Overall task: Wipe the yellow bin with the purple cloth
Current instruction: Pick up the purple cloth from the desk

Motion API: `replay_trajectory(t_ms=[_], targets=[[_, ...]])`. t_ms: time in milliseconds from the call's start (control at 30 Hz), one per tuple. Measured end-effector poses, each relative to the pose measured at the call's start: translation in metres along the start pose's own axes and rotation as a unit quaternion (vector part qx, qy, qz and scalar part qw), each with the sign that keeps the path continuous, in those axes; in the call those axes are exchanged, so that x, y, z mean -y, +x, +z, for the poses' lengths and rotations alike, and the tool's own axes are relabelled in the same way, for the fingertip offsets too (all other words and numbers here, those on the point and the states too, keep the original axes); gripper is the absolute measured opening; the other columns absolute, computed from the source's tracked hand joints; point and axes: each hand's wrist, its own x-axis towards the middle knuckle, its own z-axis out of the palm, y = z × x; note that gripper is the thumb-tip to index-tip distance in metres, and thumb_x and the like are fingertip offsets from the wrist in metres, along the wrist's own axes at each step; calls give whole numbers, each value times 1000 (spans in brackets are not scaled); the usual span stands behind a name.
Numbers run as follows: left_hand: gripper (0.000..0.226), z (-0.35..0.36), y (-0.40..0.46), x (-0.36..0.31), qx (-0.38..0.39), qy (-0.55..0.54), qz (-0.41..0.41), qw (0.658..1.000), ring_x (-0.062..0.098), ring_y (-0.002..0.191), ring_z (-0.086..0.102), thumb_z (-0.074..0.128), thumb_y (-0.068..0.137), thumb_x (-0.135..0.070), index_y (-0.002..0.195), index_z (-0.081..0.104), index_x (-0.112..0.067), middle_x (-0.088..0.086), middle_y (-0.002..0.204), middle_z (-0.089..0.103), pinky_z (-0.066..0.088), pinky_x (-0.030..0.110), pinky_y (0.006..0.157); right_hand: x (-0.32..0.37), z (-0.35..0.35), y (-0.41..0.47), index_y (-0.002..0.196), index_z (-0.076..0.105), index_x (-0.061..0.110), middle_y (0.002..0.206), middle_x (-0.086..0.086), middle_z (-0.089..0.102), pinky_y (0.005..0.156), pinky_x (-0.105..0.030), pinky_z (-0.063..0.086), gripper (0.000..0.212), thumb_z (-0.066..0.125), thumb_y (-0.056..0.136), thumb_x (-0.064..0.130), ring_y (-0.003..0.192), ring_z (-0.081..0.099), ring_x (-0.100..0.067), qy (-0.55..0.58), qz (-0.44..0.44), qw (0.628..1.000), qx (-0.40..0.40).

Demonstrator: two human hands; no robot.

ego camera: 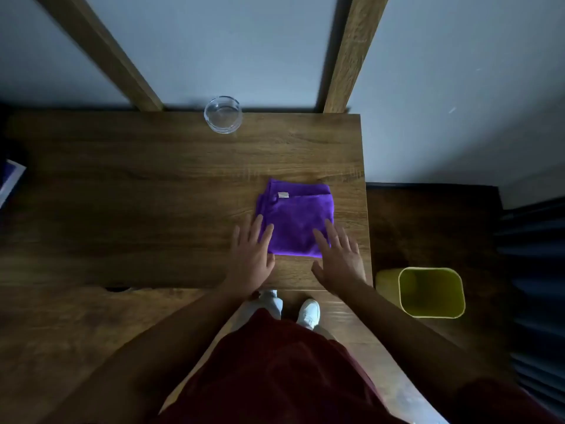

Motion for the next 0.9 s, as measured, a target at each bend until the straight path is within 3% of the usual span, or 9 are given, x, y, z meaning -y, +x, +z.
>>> replay_trajectory(t_ms=[100,167,267,400,467,567,667,800,900], targets=[[76,1,15,0,35,24,38,998,39,153,23,68,85,-38,152,40,-17,18,163,31,27,59,119,4,9,16,161,16,23,171,-14,5,123,-54,18,83,58,93,47,158,4,-35,-44,0,998,41],[73,1,20,-1,55,28,61,996,38,148,34,72,83,-33,148,45,-14,18,158,39,35,56,115,7,15,20,161,16,22,171,-15,7,123,-54,18,82,57,94,47,158,3,-35,-47,2,997,54],[71,0,25,4,64,18,83,994,35,134,49,78,78,-26,142,51,-13,16,150,48,51,49,99,9,18,22,158,26,22,169,-14,17,122,-54,23,78,62,91,38,157,11,-34,-36,15,998,41],[71,-3,30,13,58,26,119,991,34,125,55,83,71,-17,137,56,-14,15,145,52,58,46,85,12,13,28,147,44,23,161,-12,33,115,-52,34,68,69,83,27,151,27,-34,-22,35,999,31],[67,-5,32,15,46,26,130,990,34,122,57,82,72,-13,134,58,-15,15,143,54,58,46,81,11,12,29,137,54,23,153,-11,43,109,-52,41,60,71,79,21,144,37,-34,-9,38,999,8],[41,-11,38,16,17,-2,129,991,31,113,63,76,80,-16,121,69,-19,10,134,62,60,42,74,10,12,31,116,65,18,137,-11,57,92,-52,54,40,71,77,17,130,51,-35,31,44,998,-31],[25,-17,45,20,-16,-46,135,990,27,107,65,70,87,-21,112,75,-21,2,123,68,59,41,75,8,9,31,102,68,12,113,-9,66,76,-48,58,24,66,78,13,107,63,-34,76,45,993,-75],[23,-27,46,25,-65,-130,130,981,26,104,67,75,84,-16,106,76,-15,2,110,75,55,40,84,0,-17,26,101,68,15,97,-4,70,84,-39,48,20,57,85,18,92,65,-28,126,59,986,-96],[23,-55,37,14,-27,-213,95,972,18,87,66,67,92,-23,114,72,-16,2,99,73,44,29,73,-9,-45,15,103,69,18,95,-2,73,87,-37,47,22,53,88,19,88,67,-26,168,75,977,-103]])
